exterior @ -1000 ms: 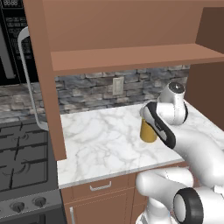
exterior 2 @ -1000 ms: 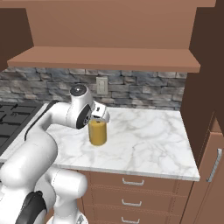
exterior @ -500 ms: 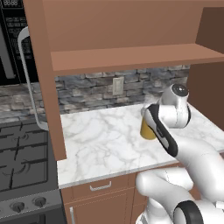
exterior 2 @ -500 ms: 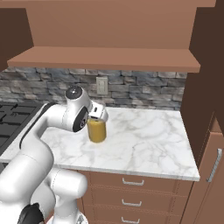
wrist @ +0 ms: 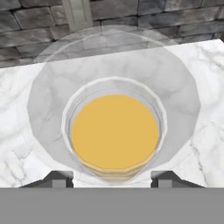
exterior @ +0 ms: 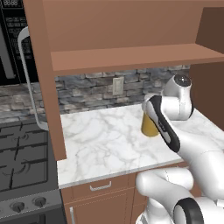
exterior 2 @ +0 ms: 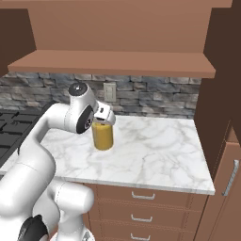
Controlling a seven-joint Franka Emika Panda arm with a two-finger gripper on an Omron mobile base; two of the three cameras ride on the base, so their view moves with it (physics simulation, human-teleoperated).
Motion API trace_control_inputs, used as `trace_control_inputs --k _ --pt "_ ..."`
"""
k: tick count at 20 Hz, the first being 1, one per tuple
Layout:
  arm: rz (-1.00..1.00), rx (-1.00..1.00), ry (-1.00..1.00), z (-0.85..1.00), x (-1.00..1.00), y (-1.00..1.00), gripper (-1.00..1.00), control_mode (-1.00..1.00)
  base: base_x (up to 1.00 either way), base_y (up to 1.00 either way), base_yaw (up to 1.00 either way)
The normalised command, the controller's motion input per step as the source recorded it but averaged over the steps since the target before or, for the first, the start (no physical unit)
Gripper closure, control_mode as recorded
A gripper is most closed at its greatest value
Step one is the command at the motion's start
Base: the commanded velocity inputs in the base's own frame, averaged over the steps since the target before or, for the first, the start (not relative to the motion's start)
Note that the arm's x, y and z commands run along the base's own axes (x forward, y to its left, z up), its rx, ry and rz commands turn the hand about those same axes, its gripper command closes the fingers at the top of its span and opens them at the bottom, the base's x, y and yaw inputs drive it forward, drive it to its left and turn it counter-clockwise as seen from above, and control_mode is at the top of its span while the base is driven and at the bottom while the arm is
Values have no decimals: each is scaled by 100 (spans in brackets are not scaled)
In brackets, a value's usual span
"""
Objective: There is a tray on the dining counter. Grab the cup, mug, and pitcher and place them on the tray. The pitcher may be placed next to the tray if it cannot fit the tray.
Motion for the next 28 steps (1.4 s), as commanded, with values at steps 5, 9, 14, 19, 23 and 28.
trace_control_inputs --k 5,9,14,19,23,28 --pt "1 0 8 0 -36 4 100 -100 0 0 0" --pt "0 0 0 13 -25 10 100 -100 0 0 0" --pt "0 0 -1 20 -10 4 100 -100 0 0 0" --pt "0 0 0 28 0 0 100 -100 0 0 0" --pt "0 0 0 28 0 0 100 -100 0 0 0" --pt "0 0 0 6 0 0 100 -100 0 0 0"
